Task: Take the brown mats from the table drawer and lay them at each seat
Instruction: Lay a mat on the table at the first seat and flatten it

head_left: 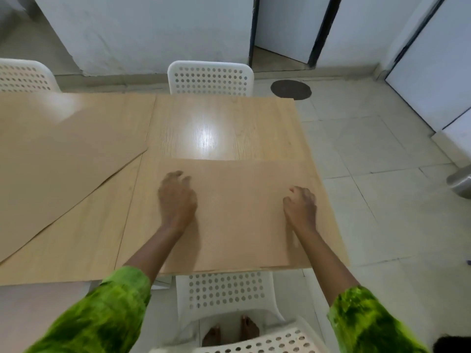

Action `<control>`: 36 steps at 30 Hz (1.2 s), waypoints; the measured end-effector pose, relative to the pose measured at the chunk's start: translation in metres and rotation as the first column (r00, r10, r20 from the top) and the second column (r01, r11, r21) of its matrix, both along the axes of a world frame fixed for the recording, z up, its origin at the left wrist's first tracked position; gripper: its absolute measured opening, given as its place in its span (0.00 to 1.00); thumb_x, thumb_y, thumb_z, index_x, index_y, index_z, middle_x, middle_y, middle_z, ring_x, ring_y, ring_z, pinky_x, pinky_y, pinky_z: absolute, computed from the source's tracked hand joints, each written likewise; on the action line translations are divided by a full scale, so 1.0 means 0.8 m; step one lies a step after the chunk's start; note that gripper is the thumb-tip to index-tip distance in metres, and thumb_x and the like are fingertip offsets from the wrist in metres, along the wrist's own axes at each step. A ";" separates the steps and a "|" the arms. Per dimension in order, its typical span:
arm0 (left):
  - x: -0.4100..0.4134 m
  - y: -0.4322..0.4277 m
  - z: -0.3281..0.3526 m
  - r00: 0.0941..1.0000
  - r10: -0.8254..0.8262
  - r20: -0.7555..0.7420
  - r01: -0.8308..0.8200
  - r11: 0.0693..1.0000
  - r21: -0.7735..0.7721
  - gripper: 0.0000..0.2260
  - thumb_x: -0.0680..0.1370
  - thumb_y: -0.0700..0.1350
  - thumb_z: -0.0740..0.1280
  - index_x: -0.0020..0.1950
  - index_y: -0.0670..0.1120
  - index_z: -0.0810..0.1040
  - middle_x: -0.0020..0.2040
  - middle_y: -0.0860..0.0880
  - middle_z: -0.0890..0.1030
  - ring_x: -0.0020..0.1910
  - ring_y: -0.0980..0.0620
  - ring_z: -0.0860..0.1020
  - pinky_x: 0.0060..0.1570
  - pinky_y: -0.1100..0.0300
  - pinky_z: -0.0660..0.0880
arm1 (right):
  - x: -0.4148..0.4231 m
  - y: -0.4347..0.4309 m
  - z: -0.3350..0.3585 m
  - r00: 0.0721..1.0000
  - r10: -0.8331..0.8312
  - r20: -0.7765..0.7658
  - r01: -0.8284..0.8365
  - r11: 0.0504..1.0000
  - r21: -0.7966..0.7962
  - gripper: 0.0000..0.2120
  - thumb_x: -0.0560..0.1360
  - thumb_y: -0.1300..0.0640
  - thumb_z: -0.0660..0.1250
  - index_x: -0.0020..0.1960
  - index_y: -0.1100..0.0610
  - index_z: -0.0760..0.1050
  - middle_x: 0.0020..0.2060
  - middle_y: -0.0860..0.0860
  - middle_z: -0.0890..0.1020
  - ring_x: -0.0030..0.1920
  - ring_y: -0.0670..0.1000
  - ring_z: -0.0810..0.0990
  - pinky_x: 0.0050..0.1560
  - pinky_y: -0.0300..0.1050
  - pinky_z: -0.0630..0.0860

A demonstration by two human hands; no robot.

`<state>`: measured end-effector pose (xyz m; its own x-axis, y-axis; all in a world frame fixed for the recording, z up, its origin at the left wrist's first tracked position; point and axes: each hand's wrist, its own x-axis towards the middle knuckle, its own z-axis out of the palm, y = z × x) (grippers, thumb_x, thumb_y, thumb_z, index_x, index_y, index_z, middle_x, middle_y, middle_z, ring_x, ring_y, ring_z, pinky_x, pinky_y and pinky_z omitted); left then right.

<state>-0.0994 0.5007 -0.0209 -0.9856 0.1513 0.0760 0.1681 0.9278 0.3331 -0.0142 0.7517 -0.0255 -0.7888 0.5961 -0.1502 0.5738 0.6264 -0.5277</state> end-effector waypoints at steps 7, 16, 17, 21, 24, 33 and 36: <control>-0.072 0.072 -0.040 0.833 -0.455 0.315 0.534 0.811 -0.239 0.36 0.72 0.64 0.35 0.77 0.51 0.47 0.79 0.51 0.43 0.77 0.47 0.40 0.73 0.44 0.41 | -0.112 -0.062 -0.023 0.897 0.427 0.117 -0.433 0.900 0.035 0.24 0.79 0.53 0.52 0.75 0.53 0.56 0.77 0.52 0.55 0.77 0.52 0.50 0.74 0.54 0.47; -0.069 0.036 -0.069 0.925 -0.334 0.183 0.374 0.885 -0.276 0.33 0.71 0.68 0.33 0.76 0.61 0.45 0.79 0.53 0.44 0.77 0.46 0.42 0.73 0.42 0.40 | -0.097 -0.034 -0.059 0.891 0.390 0.230 -0.437 0.874 0.212 0.28 0.79 0.41 0.43 0.76 0.47 0.43 0.77 0.48 0.43 0.77 0.50 0.40 0.74 0.56 0.38; -0.073 0.022 -0.070 0.943 -0.286 0.168 0.323 0.907 -0.271 0.33 0.71 0.67 0.34 0.76 0.61 0.45 0.79 0.53 0.44 0.77 0.46 0.42 0.73 0.43 0.40 | -0.093 -0.014 -0.059 0.912 0.335 0.237 -0.386 0.896 0.219 0.28 0.79 0.41 0.43 0.77 0.48 0.42 0.77 0.48 0.43 0.77 0.50 0.40 0.74 0.55 0.38; -0.079 -0.022 -0.070 0.974 -0.178 0.143 0.212 0.940 -0.268 0.33 0.71 0.67 0.34 0.76 0.58 0.45 0.79 0.50 0.45 0.77 0.47 0.42 0.74 0.46 0.40 | -0.069 0.060 -0.063 0.946 0.168 0.277 -0.243 0.933 0.264 0.29 0.79 0.42 0.41 0.77 0.50 0.41 0.77 0.48 0.43 0.77 0.50 0.40 0.75 0.56 0.39; -0.082 -0.020 -0.065 0.970 -0.172 0.171 0.212 0.941 -0.262 0.34 0.71 0.67 0.33 0.76 0.58 0.44 0.79 0.49 0.44 0.77 0.47 0.41 0.73 0.46 0.39 | -0.072 0.064 -0.058 0.940 0.157 0.303 -0.237 0.939 0.248 0.28 0.80 0.43 0.41 0.77 0.51 0.41 0.77 0.50 0.43 0.77 0.51 0.40 0.75 0.57 0.38; 0.081 0.029 -0.051 0.923 -0.352 0.157 0.375 0.914 -0.157 0.33 0.74 0.64 0.30 0.77 0.54 0.47 0.78 0.52 0.44 0.76 0.51 0.39 0.70 0.48 0.33 | 0.039 -0.111 -0.035 0.889 0.430 0.160 -0.452 0.881 0.142 0.33 0.73 0.45 0.34 0.77 0.53 0.40 0.77 0.51 0.41 0.74 0.48 0.32 0.71 0.52 0.32; 0.107 0.024 -0.070 0.936 -0.296 0.191 0.333 0.919 -0.209 0.33 0.75 0.63 0.29 0.77 0.56 0.49 0.78 0.51 0.48 0.77 0.50 0.43 0.72 0.47 0.38 | 0.053 -0.126 -0.049 0.879 0.424 0.218 -0.461 0.874 0.155 0.31 0.75 0.45 0.36 0.77 0.54 0.41 0.77 0.51 0.42 0.71 0.46 0.30 0.71 0.52 0.32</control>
